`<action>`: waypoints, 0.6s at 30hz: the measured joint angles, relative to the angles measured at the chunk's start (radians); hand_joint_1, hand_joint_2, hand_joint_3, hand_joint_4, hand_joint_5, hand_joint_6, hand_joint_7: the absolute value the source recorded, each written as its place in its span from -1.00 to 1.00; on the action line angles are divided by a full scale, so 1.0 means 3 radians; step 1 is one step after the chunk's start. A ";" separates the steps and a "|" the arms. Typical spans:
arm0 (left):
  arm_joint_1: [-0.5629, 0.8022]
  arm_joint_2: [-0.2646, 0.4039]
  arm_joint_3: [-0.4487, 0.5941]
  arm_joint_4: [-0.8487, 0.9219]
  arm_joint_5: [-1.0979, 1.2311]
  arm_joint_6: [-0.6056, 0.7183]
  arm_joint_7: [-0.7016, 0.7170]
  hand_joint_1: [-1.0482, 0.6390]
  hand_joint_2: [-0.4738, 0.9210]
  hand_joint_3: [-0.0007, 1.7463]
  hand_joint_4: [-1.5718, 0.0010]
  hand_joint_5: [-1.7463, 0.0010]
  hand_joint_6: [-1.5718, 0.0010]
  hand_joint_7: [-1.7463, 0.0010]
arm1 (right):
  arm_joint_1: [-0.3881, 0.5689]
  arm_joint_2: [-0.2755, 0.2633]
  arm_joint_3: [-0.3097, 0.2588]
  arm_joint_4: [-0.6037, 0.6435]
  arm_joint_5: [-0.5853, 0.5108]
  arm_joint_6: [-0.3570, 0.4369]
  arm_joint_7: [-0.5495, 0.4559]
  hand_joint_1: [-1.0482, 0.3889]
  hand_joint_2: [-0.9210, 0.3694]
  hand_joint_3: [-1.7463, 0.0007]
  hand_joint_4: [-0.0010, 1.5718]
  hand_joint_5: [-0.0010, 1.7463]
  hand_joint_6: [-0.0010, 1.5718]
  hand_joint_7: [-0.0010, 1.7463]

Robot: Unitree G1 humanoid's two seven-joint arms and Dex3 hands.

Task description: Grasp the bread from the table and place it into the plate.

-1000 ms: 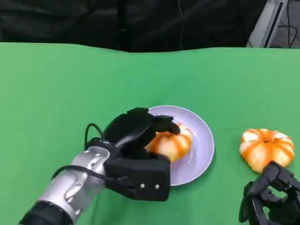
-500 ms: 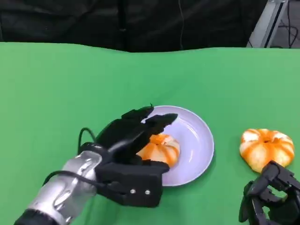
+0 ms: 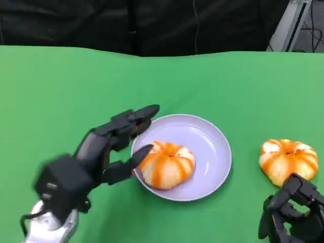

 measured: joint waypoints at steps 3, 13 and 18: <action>0.0264 0.0004 0.0219 -0.0418 -0.0707 0.0665 -0.0254 0.19 0.48 0.36 -0.17 -0.73 -0.34 -0.17 | 0.0007 0.0000 -0.0002 -0.0002 -0.0001 0.0004 -0.0009 0.26 -0.35 -0.46 0.15 1.00 -0.01 0.87; 0.1054 0.0333 0.0867 -0.0970 -0.1887 0.1572 -0.1215 0.09 0.64 0.09 -0.08 -1.00 -0.06 -0.84 | 0.0004 0.0004 0.0006 0.0001 0.0004 0.0012 0.0002 0.28 -0.35 -0.48 0.16 1.00 0.00 0.85; 0.1300 0.0374 0.1066 -0.0832 -0.1919 0.1481 -0.1744 0.03 0.85 -0.18 -0.05 -1.00 -0.01 -0.86 | 0.0001 0.0003 0.0000 0.0002 0.0018 0.0015 0.0012 0.28 -0.35 -0.48 0.16 1.00 0.00 0.84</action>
